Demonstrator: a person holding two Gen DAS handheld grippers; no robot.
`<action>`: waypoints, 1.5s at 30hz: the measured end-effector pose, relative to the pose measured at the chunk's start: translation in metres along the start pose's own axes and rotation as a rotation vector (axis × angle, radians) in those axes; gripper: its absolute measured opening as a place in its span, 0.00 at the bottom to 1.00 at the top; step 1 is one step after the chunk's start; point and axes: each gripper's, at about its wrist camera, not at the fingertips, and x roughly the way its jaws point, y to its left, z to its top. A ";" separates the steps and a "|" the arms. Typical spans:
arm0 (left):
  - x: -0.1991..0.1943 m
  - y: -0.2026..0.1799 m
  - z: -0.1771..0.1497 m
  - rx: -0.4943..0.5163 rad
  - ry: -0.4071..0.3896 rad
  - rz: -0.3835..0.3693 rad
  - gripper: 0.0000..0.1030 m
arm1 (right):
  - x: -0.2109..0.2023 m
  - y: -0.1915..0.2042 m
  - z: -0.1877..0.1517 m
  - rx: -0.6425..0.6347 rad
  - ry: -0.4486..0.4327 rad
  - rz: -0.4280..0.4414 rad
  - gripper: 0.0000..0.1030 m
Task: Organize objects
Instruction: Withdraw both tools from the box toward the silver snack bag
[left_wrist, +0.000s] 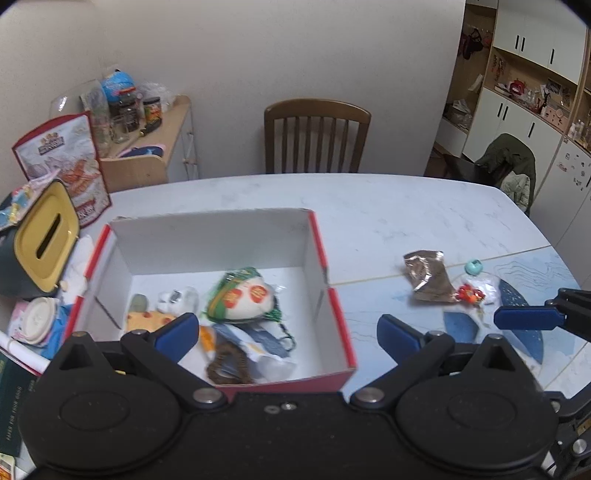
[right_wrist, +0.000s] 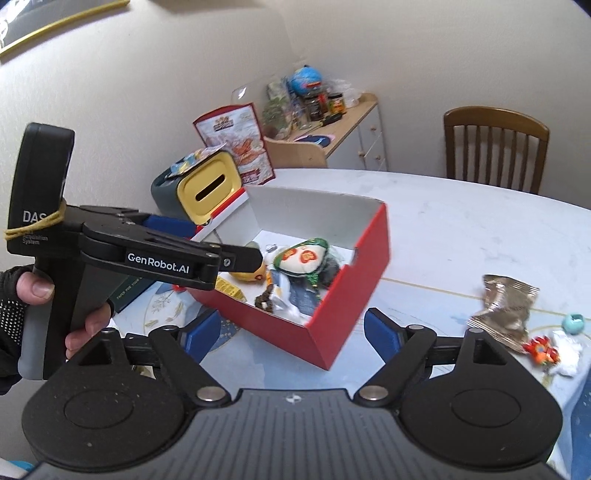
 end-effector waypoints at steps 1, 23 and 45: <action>0.002 -0.004 0.000 0.001 0.003 -0.007 0.99 | -0.003 -0.004 -0.003 0.000 -0.005 -0.011 0.86; 0.090 -0.102 0.034 -0.013 0.118 -0.095 1.00 | -0.034 -0.156 -0.053 0.191 0.043 -0.302 0.88; 0.200 -0.190 0.056 0.095 0.198 -0.017 0.99 | 0.003 -0.276 -0.047 0.363 0.089 -0.438 0.88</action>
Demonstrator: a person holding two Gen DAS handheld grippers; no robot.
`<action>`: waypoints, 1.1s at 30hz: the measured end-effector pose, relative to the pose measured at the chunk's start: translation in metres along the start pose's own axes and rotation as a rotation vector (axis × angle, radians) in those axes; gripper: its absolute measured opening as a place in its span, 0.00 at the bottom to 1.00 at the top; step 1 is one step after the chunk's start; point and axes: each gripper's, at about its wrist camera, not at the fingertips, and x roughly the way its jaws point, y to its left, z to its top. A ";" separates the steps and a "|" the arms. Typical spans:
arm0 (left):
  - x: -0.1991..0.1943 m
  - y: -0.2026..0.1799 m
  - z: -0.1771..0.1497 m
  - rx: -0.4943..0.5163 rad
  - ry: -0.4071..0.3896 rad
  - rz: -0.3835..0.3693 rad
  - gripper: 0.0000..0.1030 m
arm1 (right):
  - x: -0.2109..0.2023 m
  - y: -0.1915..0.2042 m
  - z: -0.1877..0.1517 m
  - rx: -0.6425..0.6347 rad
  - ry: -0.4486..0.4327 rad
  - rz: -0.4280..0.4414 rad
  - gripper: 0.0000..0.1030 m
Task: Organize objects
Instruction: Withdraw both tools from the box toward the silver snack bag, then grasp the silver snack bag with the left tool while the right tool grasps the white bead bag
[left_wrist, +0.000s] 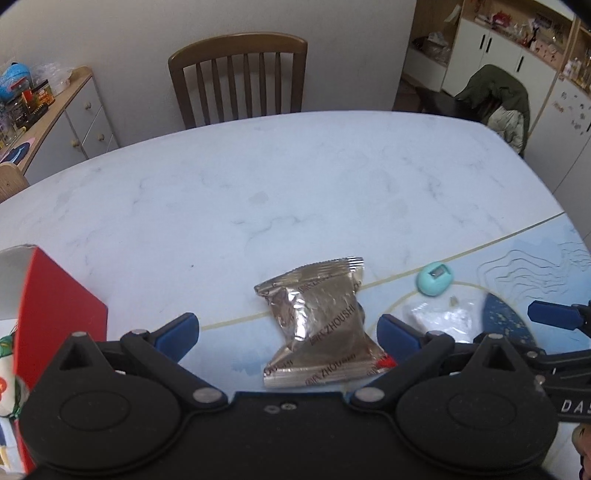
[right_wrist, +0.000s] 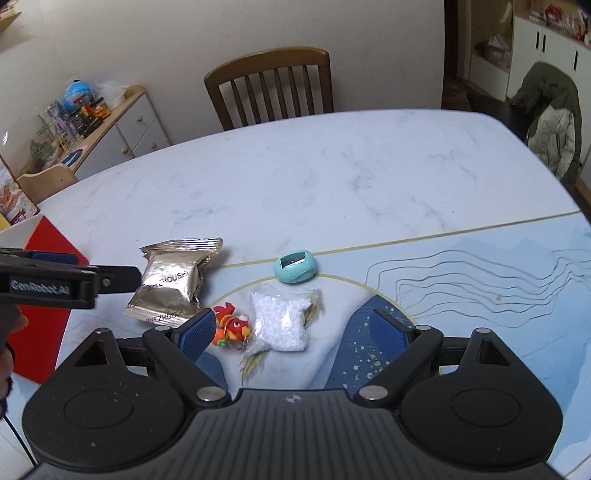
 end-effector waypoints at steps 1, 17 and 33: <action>0.004 -0.001 0.001 -0.002 0.005 0.006 0.99 | 0.004 0.000 0.000 -0.002 0.002 -0.002 0.88; 0.048 -0.010 0.007 0.018 0.052 0.036 0.99 | 0.049 0.004 0.011 -0.022 0.048 -0.018 0.81; 0.045 -0.008 0.001 0.003 0.059 -0.055 0.63 | 0.061 0.009 0.002 -0.015 0.084 0.003 0.51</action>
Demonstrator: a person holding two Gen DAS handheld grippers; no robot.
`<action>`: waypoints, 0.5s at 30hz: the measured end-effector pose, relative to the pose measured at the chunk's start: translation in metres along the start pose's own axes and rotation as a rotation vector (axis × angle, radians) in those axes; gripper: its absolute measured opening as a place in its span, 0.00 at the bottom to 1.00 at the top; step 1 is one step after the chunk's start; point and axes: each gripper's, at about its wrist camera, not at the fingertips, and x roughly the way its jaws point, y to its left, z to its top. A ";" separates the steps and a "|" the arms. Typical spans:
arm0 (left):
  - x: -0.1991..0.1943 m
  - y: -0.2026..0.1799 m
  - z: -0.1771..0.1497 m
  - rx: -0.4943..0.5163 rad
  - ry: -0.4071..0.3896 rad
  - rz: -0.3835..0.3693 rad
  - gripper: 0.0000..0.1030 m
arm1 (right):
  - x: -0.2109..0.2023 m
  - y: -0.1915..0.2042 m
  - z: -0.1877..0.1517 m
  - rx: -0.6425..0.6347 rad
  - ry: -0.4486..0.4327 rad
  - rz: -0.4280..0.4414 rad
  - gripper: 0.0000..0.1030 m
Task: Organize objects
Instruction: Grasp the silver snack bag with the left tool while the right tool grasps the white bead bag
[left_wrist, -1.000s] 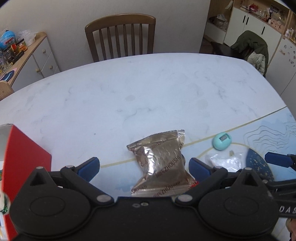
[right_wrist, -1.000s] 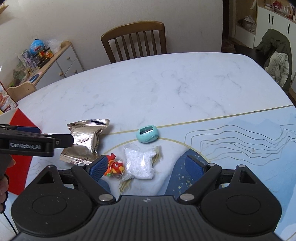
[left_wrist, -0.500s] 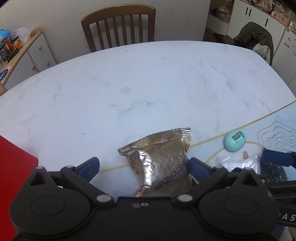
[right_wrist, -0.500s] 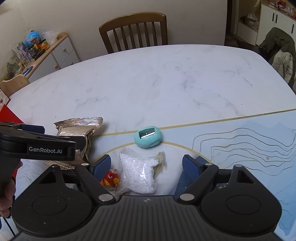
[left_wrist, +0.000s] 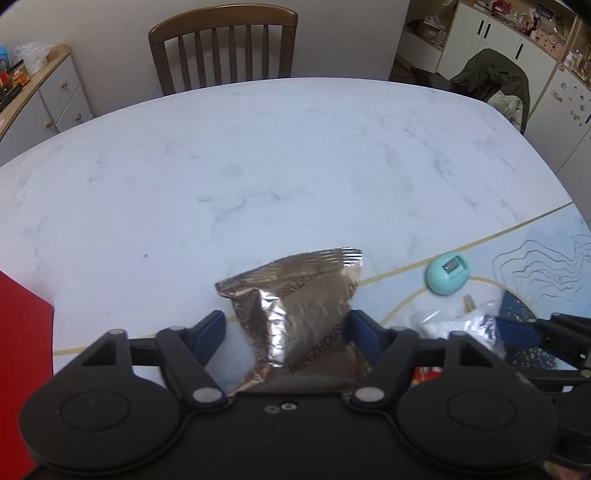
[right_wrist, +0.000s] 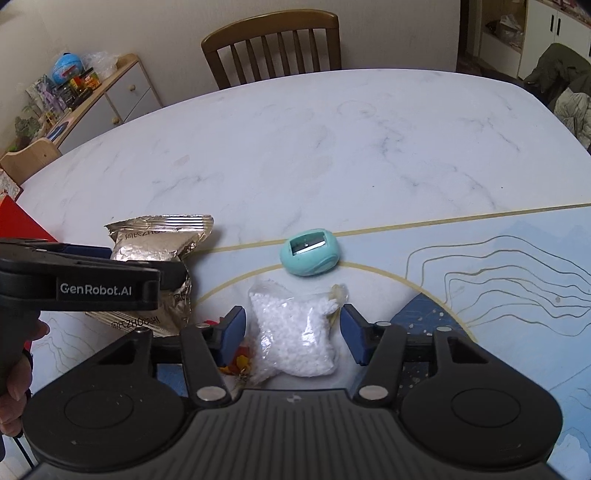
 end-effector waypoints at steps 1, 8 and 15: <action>-0.001 0.000 0.000 0.003 -0.001 -0.005 0.61 | -0.001 0.001 0.000 -0.002 0.001 0.000 0.49; -0.007 0.001 -0.009 0.028 0.000 0.010 0.56 | -0.007 -0.002 -0.005 0.004 0.005 0.011 0.35; -0.021 0.014 -0.030 0.012 0.021 -0.014 0.53 | -0.019 0.007 -0.022 -0.013 0.013 0.038 0.30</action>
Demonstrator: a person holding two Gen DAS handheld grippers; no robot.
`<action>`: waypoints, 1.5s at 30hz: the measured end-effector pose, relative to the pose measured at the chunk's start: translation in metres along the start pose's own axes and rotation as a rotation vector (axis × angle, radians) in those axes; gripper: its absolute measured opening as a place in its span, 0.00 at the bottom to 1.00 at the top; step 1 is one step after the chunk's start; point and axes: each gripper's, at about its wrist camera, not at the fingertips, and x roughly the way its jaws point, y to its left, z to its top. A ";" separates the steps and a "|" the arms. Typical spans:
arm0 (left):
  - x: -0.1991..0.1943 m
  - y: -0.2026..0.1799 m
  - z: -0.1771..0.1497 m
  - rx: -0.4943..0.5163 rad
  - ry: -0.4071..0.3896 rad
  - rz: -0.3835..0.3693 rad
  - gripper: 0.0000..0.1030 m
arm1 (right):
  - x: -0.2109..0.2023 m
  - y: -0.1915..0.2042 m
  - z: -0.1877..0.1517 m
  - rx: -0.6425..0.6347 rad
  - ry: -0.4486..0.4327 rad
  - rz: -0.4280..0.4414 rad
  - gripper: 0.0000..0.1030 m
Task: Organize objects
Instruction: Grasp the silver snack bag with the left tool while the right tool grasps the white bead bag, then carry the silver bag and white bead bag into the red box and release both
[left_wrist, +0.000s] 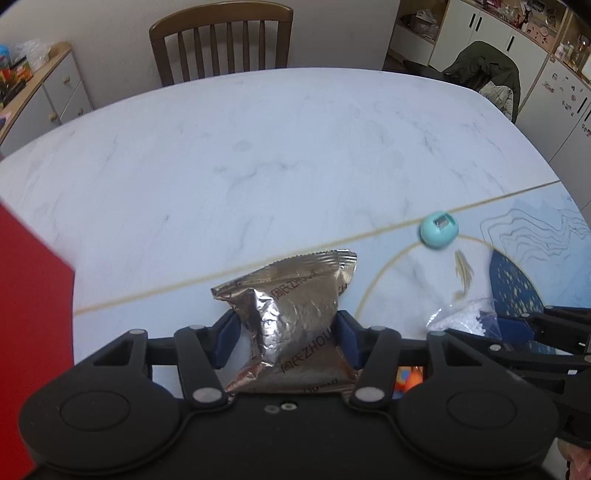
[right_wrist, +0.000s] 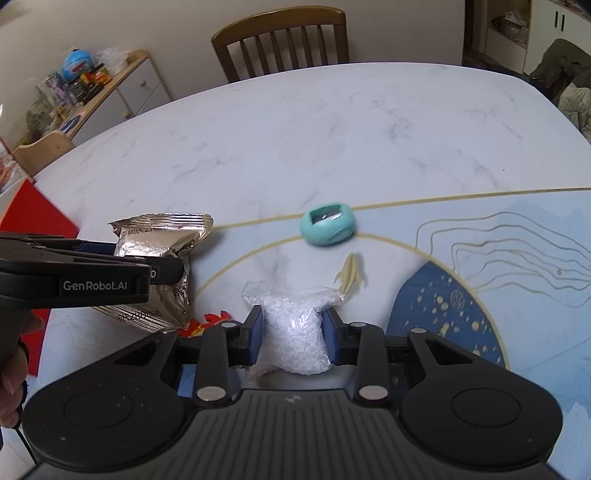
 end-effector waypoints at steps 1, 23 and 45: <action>-0.003 0.002 -0.006 -0.005 0.003 -0.002 0.52 | -0.002 0.002 -0.003 -0.003 0.002 0.005 0.30; -0.094 0.037 -0.068 -0.039 -0.037 -0.044 0.47 | -0.070 0.053 -0.055 -0.095 -0.002 0.067 0.30; -0.185 0.118 -0.096 -0.133 -0.101 -0.066 0.47 | -0.132 0.168 -0.053 -0.223 -0.076 0.158 0.30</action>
